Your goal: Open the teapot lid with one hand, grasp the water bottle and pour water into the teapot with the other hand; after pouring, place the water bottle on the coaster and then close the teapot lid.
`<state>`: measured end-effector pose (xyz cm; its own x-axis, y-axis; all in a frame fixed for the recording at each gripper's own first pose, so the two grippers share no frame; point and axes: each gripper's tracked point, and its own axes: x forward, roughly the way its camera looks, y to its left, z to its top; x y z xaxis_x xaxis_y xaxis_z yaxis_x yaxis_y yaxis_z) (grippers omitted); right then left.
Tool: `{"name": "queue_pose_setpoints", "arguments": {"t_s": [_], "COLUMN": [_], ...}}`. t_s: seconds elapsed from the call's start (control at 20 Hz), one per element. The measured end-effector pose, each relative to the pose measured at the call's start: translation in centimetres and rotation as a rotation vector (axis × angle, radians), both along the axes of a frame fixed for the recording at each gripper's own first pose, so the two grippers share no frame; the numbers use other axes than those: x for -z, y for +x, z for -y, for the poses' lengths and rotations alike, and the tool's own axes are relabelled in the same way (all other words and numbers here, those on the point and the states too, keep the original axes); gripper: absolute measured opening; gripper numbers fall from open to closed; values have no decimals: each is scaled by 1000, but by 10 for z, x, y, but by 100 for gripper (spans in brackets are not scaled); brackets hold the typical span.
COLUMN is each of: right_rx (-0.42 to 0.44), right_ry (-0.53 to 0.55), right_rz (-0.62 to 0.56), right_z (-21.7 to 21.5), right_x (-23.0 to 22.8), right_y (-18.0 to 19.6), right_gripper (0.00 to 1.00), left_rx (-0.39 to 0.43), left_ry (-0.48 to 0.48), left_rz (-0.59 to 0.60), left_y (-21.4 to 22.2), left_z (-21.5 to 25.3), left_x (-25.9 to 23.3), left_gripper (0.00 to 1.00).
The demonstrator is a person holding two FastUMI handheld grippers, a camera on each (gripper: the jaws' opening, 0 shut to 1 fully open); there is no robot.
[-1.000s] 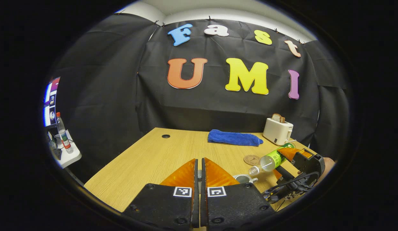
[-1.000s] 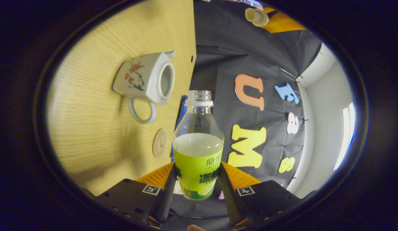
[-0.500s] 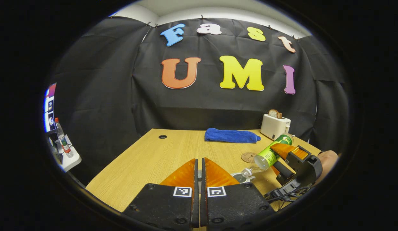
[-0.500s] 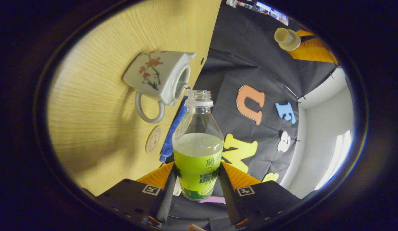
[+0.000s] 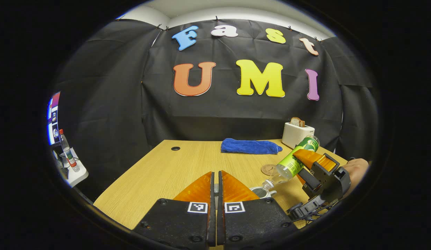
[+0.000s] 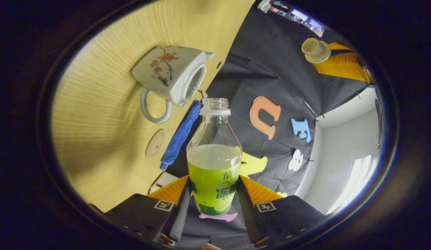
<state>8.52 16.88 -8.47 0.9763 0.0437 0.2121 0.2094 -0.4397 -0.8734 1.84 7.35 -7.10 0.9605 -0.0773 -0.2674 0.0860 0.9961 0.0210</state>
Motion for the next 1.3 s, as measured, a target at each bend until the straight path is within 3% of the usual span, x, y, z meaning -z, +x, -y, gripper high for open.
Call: {"name": "queue_pose_setpoints", "arguments": {"t_s": [0.4, 1.3], "right_rx": [-46, -46], "right_ry": [-173, -213], "right_rz": [68, 105], "right_z": [-20, -24], "right_x": [-10, -20], "right_y": [-2, -8], "right_gripper": [70, 70], "left_rx": [-2, -1], "left_ry": [3, 13], "left_rz": [-1, -1], "left_y": [0, 1], "left_z": [1, 2], "left_x": [1, 1], "left_gripper": [4, 4]}}
